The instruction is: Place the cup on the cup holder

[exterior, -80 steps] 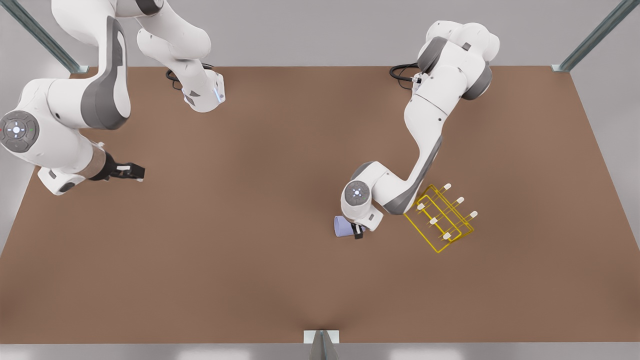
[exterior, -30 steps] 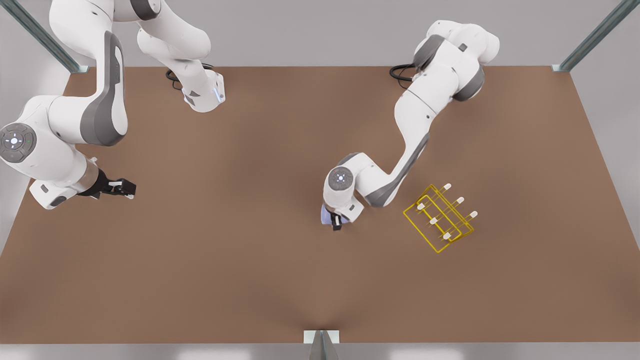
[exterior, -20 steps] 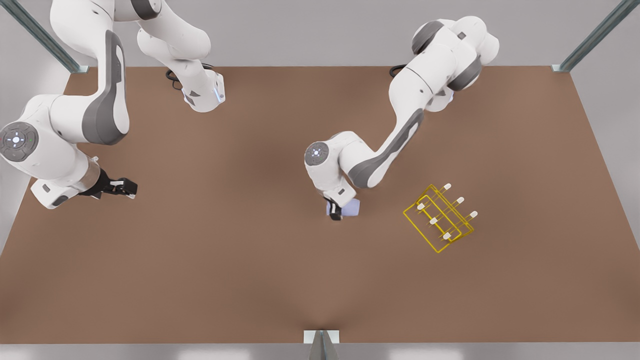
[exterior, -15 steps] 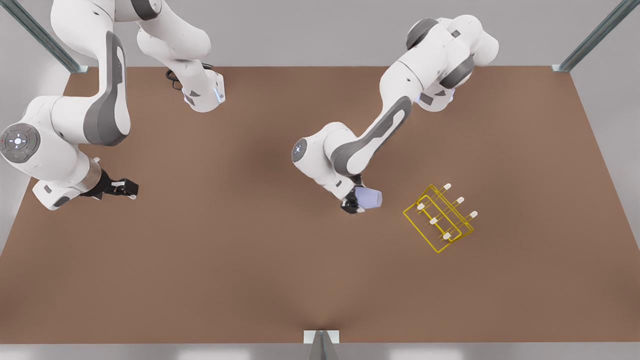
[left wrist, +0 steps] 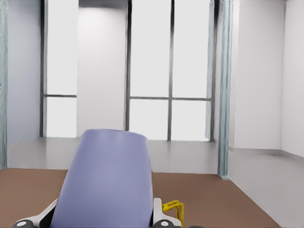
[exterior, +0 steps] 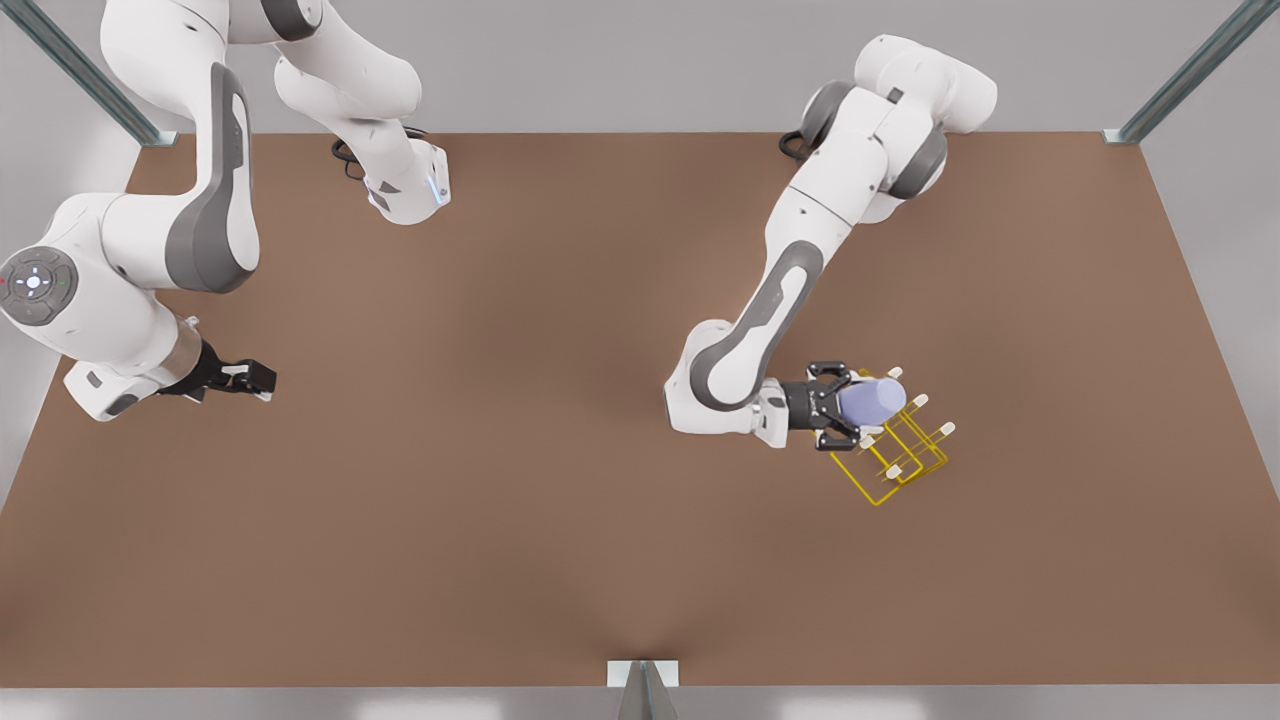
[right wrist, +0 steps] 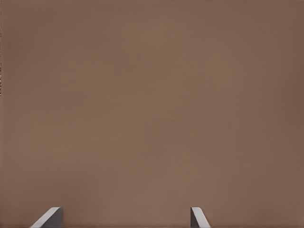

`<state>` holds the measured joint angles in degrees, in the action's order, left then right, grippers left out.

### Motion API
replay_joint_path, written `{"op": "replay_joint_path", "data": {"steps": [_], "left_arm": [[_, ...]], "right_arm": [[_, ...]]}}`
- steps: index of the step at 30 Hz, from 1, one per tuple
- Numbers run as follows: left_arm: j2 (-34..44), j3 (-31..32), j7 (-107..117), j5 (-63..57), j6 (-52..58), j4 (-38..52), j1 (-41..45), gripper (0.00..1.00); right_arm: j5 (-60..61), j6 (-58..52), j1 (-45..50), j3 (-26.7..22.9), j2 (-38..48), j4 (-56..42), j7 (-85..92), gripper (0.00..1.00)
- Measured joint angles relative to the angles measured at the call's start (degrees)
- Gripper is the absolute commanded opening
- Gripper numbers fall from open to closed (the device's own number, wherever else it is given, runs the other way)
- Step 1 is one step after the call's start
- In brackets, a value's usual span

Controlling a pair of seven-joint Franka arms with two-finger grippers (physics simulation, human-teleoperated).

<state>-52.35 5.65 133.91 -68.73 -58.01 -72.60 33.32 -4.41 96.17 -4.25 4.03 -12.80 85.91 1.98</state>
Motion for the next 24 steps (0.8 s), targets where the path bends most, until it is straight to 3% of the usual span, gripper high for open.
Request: {"op": "replay_joint_path", "data": {"steps": [24], "left_arm": [[-1.56,0.5,-0.36,1.49,0.77,-3.7,0.54,0.75]], "right_arm": [[0.23,0.25,-0.08,0.01,-0.17,0.43,0.06,1.0]]}}
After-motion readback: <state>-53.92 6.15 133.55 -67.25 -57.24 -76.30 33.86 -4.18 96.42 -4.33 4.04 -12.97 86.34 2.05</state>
